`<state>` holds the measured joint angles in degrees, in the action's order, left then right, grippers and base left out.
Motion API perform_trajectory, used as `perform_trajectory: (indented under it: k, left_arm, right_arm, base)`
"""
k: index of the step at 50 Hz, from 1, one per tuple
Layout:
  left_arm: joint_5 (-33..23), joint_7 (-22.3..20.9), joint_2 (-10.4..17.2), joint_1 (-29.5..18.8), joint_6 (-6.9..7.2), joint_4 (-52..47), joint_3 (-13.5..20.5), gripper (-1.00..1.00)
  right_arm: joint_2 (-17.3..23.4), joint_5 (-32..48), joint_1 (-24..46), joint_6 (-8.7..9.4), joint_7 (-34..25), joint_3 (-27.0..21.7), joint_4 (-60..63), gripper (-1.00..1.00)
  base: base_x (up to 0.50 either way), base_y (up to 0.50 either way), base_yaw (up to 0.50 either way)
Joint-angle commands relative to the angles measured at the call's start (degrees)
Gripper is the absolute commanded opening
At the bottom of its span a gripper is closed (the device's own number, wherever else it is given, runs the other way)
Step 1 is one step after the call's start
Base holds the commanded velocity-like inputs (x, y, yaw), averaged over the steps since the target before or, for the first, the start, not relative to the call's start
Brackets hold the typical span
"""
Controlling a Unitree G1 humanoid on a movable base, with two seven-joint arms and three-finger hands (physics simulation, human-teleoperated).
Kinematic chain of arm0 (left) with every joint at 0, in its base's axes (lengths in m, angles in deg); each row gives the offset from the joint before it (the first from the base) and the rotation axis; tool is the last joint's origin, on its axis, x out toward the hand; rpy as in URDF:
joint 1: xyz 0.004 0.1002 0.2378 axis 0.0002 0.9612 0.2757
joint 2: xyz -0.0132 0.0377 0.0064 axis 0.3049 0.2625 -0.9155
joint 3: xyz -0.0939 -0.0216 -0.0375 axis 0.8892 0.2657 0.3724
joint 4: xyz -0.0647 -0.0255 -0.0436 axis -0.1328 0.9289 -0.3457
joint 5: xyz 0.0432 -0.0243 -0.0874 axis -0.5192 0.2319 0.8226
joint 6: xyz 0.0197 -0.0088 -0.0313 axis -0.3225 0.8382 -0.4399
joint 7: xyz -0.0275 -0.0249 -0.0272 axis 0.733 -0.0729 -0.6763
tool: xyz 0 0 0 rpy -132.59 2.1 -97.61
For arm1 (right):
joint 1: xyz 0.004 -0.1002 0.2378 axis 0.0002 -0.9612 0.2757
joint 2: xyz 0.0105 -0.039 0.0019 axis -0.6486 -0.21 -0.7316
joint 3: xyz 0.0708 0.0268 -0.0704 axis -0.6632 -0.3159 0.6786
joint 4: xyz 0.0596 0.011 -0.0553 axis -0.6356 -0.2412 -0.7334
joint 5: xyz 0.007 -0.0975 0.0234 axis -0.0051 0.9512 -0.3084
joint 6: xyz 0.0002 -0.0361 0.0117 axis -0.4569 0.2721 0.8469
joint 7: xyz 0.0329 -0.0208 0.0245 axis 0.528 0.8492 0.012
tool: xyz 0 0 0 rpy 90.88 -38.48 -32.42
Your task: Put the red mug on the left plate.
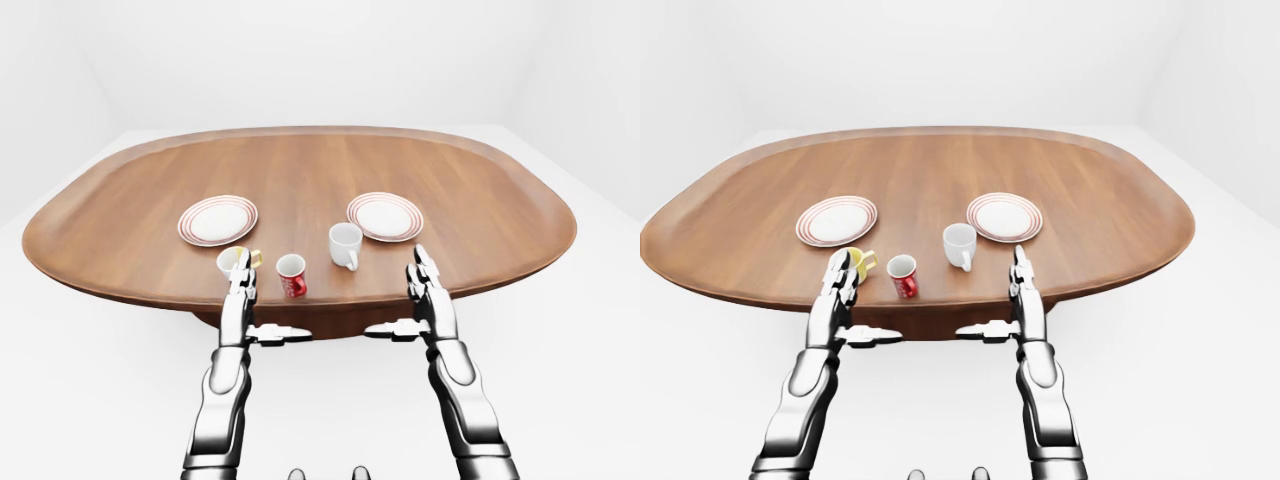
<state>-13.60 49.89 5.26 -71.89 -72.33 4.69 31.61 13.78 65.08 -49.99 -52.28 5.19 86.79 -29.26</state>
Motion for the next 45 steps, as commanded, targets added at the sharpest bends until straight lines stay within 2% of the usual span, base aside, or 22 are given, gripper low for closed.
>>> perform_trajectory:
  k: [1,7,12,16,24,28,30,32,33,35,38,40,41,43,45]
  left_arm:
    - [-1.22,-0.8,0.22,0.89,0.48,-1.76,0.02,1.0]
    - [-0.81,-0.84,0.17,1.82,1.24,-4.14,0.31,1.0]
    - [-0.62,-0.65,0.11,2.4,1.35,-5.45,0.39,1.0]
    - [-0.71,-0.56,0.11,2.12,1.25,-4.8,0.3,1.0]
    - [-0.76,-0.64,0.11,2.57,1.78,-6.0,0.14,1.0]
    - [-1.03,-0.22,-0.07,5.17,4.82,-13.84,-0.19,1.0]
    - [-2.05,0.74,-0.15,7.41,4.82,-21.6,-0.36,1.0]
    - [-3.96,2.11,-0.27,8.85,4.82,-28.43,-0.43,1.0]
    - [-5.11,1.92,0.0,9.47,4.82,-36.51,-0.75,1.0]
    - [-4.38,1.34,-0.4,8.96,4.82,-44.04,-0.51,1.0]
    - [-8.2,1.41,0.15,8.07,4.82,-51.94,-2.2,1.0]
    - [-11.81,1.52,0.53,7.63,4.82,-56.21,-3.81,1.0]
    - [-13.72,1.34,0.22,8.2,4.82,-58.47,-4.85,1.0]
    - [-14.34,-0.51,-1.57,9.94,4.82,-59.25,-5.16,1.0]
    - [-16.9,-2.18,-4.31,13.19,4.82,-59.3,-5.43,1.0]
  right_arm:
    - [0.7,-3.43,-1.24,2.65,-2.26,-2.05,3.11,1.0]
    - [0.7,-2.99,-2.14,3.2,-2.18,-1.96,4.92,1.0]
    - [0.67,-3.1,-2.58,4.02,-2.45,-1.82,6.73,1.0]
    - [0.58,-2.78,-2.34,3.48,-2.47,-1.8,5.18,1.0]
    - [0.7,-3.03,-2.3,4.02,-2.54,-2.18,5.62,1.0]
    - [0.81,-4.06,-4.12,4.02,-2.24,-2.62,14.3,1.0]
    - [0.98,-1.56,-5.06,4.02,1.0,-3.22,22.13,1.0]
    - [1.25,-1.73,-6.18,4.02,-0.31,-3.53,28.33,1.0]
    - [2.08,-2.49,-7.35,4.02,-2.43,-3.66,35.67,1.0]
    - [2.02,-1.7,-8.18,4.02,-3.91,-4.37,42.68,1.0]
    - [1.88,-0.45,-8.28,4.02,-5.85,-5.53,52.26,1.0]
    - [0.78,-2.03,-7.73,4.02,-6.61,-8.33,58.09,1.0]
    - [1.65,-2.58,-7.99,4.02,-4.71,-9.85,58.63,1.0]
    - [3.88,-8.55,-9.65,4.02,-0.71,-11.68,58.81,1.0]
    - [10.15,-17.81,-13.81,4.02,7.24,-12.41,58.81,1.0]
  base:
    - [0.0,0.0,0.0]
    - [0.0,0.0,0.0]
    - [0.0,0.0,0.0]
    - [0.0,0.0,0.0]
    - [0.0,0.0,0.0]
    - [0.0,0.0,0.0]
    - [0.0,0.0,0.0]
    - [0.0,0.0,0.0]
    - [0.0,0.0,0.0]
    - [0.0,0.0,0.0]
    - [0.0,0.0,0.0]
    - [0.0,0.0,0.0]
    - [0.0,0.0,0.0]
    - [0.0,0.0,0.0]
    - [0.0,0.0,0.0]
